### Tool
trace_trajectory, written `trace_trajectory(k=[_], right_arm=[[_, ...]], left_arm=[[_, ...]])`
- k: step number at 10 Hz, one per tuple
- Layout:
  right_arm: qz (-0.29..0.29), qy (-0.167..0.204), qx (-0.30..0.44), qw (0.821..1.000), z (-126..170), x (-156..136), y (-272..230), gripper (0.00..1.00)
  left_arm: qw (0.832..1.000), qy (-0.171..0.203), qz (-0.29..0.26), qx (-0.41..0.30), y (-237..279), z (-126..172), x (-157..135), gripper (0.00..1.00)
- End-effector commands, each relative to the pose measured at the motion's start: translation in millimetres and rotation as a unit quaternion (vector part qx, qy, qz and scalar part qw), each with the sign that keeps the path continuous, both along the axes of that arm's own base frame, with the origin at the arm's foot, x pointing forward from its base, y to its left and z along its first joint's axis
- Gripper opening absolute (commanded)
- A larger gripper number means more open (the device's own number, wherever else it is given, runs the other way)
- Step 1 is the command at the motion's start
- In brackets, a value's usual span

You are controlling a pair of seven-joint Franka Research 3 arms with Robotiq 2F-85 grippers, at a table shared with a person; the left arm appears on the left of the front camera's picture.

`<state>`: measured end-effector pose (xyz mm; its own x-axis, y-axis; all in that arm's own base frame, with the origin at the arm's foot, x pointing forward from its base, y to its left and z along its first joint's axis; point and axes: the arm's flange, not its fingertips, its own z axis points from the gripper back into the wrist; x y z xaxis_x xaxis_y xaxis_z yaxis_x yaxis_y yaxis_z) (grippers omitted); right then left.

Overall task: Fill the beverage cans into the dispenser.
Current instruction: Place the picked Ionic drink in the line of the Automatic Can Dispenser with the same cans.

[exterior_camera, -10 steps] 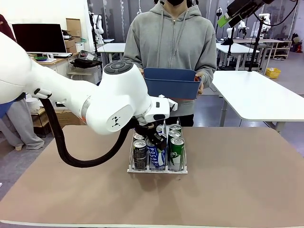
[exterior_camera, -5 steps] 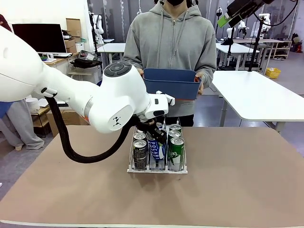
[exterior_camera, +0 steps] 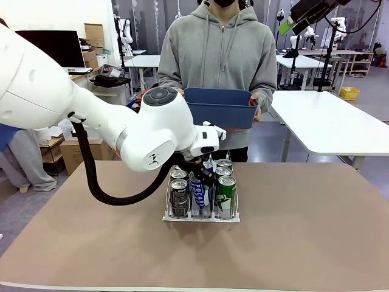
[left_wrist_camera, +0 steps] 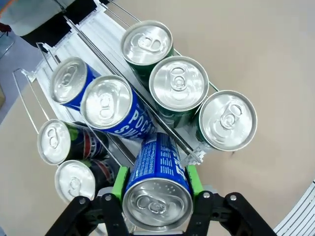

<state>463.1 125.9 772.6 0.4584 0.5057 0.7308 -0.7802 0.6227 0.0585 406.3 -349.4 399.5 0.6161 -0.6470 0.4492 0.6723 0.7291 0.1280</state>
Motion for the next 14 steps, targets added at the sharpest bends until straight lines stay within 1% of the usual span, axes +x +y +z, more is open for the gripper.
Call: trace_trajectory(k=[1, 3, 5, 6, 8, 9, 10, 11, 12, 13, 14], right_arm=[[0.002, 0.001, 0.005, 1.0, -2.5, -1.9, -0.6, 1.0], [0.002, 0.001, 0.005, 1.0, -2.5, -1.9, -0.6, 1.0], [0.002, 0.001, 0.005, 1.0, -2.5, -1.9, -0.6, 1.0], [0.002, 0.001, 0.005, 1.0, -2.5, -1.9, -0.6, 1.0], [0.002, 0.001, 0.005, 1.0, -2.5, -1.9, -0.6, 1.0], [0.002, 0.001, 0.005, 1.0, -2.5, -1.9, -0.6, 1.0], [0.002, 0.001, 0.005, 1.0, -2.5, -1.9, -0.6, 1.0], [0.002, 0.001, 0.005, 1.0, -2.5, -1.9, -0.6, 1.0], [0.002, 0.001, 0.005, 1.0, -2.5, -1.9, -0.6, 1.0], [0.002, 0.001, 0.005, 1.0, -2.5, -1.9, -0.6, 1.0], [0.002, 0.001, 0.005, 1.0, -2.5, -1.9, -0.6, 1.0]], left_arm=[[1.0, -0.002, 0.001, 0.008, -11.6, -5.8, 14.9, 0.57], [1.0, 0.012, -0.003, 0.028, -12.3, -16.4, 11.9, 0.57], [0.998, 0.034, -0.02, 0.05, -12.6, -16.2, 7.3, 0.57], [1.0, 0.022, -0.005, 0.017, -8.2, -13.4, 5.7, 0.57], [1.0, 0.022, -0.005, 0.017, -8.2, -13.4, 5.7, 0.57], [0.999, 0.028, -0.007, 0.026, -10.5, -12.3, 4.7, 0.57], [1.0, 0.013, 0.003, 0.021, -8.1, -3.1, 2.7, 0.77], [1.0, -0.005, 0.014, 0.018, -6.1, 7.9, -2.9, 0.77], [0.999, -0.021, 0.024, 0.018, -2.5, 17.1, -7.1, 0.96], [0.999, -0.037, 0.032, 0.018, 0.1, 24.8, -11.4, 0.81], [0.998, -0.041, 0.035, 0.01, 0.1, 30.9, -17.3, 1.0]])
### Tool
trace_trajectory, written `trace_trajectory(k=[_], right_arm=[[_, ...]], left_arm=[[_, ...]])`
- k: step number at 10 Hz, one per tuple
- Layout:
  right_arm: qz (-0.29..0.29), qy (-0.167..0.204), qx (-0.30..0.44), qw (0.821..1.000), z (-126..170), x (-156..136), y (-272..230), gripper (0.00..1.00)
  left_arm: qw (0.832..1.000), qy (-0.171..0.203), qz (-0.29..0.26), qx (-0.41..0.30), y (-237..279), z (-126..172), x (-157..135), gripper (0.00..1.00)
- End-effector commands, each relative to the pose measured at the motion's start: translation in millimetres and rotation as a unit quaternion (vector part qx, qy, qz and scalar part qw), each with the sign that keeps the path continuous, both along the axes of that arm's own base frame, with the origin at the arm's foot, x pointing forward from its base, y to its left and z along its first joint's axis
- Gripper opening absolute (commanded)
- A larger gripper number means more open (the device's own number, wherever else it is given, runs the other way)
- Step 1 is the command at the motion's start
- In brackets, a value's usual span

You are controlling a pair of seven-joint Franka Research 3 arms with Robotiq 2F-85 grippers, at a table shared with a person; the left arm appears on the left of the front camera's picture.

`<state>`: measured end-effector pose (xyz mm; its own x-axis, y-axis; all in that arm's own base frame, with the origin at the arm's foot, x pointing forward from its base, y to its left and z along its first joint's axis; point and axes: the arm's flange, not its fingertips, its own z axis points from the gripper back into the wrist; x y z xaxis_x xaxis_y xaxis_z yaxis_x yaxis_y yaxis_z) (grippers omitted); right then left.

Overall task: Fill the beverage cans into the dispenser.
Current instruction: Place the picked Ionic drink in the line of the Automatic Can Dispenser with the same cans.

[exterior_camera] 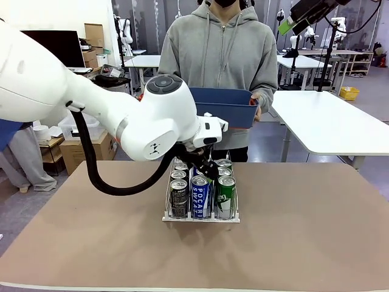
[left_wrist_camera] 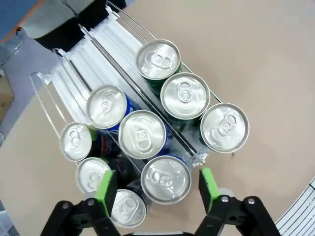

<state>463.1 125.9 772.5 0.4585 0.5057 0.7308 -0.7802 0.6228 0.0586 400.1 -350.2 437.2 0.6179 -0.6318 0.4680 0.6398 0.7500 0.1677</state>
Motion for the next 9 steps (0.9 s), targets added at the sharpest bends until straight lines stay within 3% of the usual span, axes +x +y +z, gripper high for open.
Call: trace_trajectory(k=[1, 4, 5, 9], right_arm=[[0.002, 0.001, 0.005, 1.0, -2.4, -1.9, -0.6, 1.0], [0.002, 0.001, 0.005, 1.0, -2.4, -1.9, -0.6, 1.0], [0.002, 0.001, 0.005, 1.0, -2.4, -1.9, -0.6, 1.0], [0.002, 0.001, 0.005, 1.0, -2.4, -1.9, -0.6, 1.0]], left_arm=[[1.0, -0.026, 0.016, -0.001, -0.3, -3.2, -17.4, 1.0], [1.0, -0.013, -0.012, -0.003, -0.8, -3.3, -30.8, 1.0], [1.0, -0.016, -0.001, -0.003, -0.6, 8.1, -19.7, 1.0], [1.0, -0.016, -0.001, -0.003, -0.6, 8.1, -19.7, 1.0]])
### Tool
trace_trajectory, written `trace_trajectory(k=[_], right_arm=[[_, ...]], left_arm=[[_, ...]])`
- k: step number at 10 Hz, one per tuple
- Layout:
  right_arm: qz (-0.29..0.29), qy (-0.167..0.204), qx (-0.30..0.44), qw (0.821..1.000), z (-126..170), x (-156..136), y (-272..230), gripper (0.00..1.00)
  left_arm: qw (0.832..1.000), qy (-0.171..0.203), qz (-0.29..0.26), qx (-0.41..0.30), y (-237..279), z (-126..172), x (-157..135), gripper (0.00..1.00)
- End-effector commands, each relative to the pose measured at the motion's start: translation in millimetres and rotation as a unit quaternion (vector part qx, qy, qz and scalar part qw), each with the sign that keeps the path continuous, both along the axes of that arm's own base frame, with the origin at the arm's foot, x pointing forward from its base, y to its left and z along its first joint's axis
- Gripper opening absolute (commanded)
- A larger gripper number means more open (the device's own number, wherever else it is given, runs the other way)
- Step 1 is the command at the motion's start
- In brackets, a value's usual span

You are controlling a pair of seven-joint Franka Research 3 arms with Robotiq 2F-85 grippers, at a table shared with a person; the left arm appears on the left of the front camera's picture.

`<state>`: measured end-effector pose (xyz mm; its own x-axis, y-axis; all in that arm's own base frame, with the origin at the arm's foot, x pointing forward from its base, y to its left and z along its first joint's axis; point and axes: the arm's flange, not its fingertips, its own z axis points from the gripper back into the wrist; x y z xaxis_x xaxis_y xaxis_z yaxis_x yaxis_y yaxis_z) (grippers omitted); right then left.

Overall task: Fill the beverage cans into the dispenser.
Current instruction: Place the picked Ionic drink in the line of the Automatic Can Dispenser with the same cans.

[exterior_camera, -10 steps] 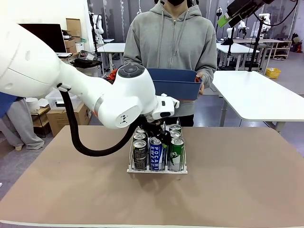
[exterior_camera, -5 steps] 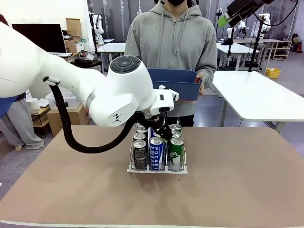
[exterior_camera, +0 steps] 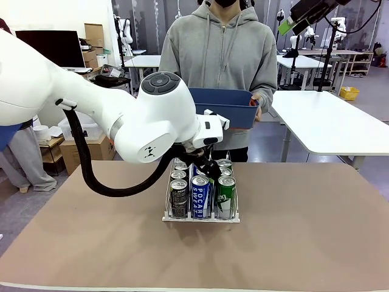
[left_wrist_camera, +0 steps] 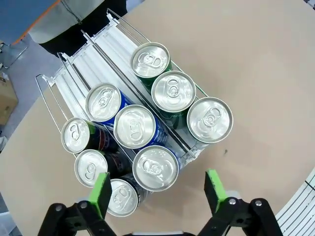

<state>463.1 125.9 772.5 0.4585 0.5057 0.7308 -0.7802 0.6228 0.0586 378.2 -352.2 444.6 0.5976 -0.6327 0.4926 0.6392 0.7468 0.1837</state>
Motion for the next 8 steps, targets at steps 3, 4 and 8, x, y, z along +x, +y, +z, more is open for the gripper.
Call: trace_trajectory(k=[3, 4, 8], right_arm=[[0.002, 0.001, 0.005, 1.0, -2.4, -1.9, -0.6, 1.0], [0.002, 0.001, 0.005, 1.0, -2.4, -1.9, -0.6, 1.0], [0.002, 0.001, 0.005, 1.0, -2.4, -1.9, -0.6, 1.0]], left_arm=[[1.0, 0.001, 0.002, 0.0, 1.4, 0.7, 2.3, 1.0], [1.0, 0.001, 0.002, 0.0, 1.4, 0.7, 2.3, 1.0], [1.0, 0.001, 0.002, 0.0, 1.4, 0.7, 2.3, 1.0]])
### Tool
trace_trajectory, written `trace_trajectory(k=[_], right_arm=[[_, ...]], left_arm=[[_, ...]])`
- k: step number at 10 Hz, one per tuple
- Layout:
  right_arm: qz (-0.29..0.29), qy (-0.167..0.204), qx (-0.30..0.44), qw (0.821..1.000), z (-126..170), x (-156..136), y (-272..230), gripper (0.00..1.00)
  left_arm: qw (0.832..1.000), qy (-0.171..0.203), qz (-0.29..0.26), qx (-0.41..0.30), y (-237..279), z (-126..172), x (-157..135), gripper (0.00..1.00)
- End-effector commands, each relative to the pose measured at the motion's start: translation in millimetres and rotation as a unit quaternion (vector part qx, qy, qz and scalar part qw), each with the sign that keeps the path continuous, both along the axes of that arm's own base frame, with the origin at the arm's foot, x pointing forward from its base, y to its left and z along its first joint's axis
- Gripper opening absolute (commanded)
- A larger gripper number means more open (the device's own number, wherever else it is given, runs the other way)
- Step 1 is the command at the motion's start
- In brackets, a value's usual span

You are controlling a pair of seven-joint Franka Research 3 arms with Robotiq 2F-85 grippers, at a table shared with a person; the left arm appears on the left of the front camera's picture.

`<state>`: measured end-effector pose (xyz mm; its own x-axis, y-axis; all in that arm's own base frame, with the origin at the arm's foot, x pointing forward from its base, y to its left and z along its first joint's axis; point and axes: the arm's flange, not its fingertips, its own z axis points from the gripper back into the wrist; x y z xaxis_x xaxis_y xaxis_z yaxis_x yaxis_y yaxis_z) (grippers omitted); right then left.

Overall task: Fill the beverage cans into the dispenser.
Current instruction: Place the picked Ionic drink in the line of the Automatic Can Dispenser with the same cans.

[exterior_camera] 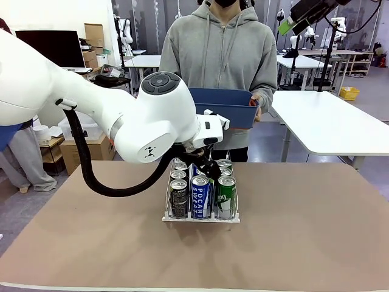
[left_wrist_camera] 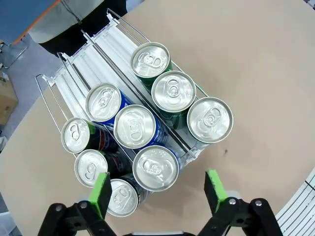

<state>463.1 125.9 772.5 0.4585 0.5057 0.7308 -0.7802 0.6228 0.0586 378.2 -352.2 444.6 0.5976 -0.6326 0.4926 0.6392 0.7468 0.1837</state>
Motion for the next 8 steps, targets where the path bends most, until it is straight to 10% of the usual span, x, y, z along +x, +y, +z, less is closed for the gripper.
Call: trace_trajectory(k=[1, 8], right_arm=[[0.002, 0.001, 0.005, 1.0, -2.4, -1.9, -0.6, 1.0], [0.002, 0.001, 0.005, 1.0, -2.4, -1.9, -0.6, 1.0]], left_arm=[[1.0, 0.0, 0.0, 0.0, 0.0, 0.0, 0.0, 1.0], [0.993, 0.033, -0.109, -0.009, 93.9, 167.6, 20.5, 1.0]])
